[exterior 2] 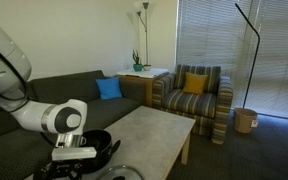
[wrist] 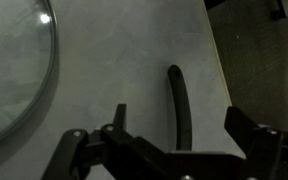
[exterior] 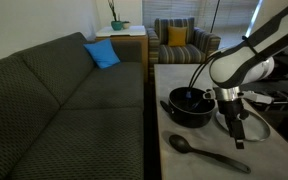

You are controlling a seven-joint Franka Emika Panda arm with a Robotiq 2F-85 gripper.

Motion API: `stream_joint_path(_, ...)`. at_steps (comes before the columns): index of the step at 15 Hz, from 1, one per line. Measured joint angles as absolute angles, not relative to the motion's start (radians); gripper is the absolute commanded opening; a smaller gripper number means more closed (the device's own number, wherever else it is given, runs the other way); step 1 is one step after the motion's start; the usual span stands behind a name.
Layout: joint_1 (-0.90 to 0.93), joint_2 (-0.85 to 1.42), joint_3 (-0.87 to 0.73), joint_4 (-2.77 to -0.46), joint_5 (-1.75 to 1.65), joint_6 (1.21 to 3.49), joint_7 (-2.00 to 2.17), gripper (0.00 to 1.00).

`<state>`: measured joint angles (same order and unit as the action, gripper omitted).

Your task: Remove the black spoon from the pot and put it on the table

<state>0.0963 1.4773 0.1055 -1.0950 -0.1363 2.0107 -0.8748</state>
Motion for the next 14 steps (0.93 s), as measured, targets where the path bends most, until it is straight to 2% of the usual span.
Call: stream_joint_path(14,0.233,1.339,0.045,-1.133,-0.215,1.956,-0.614,1.0)
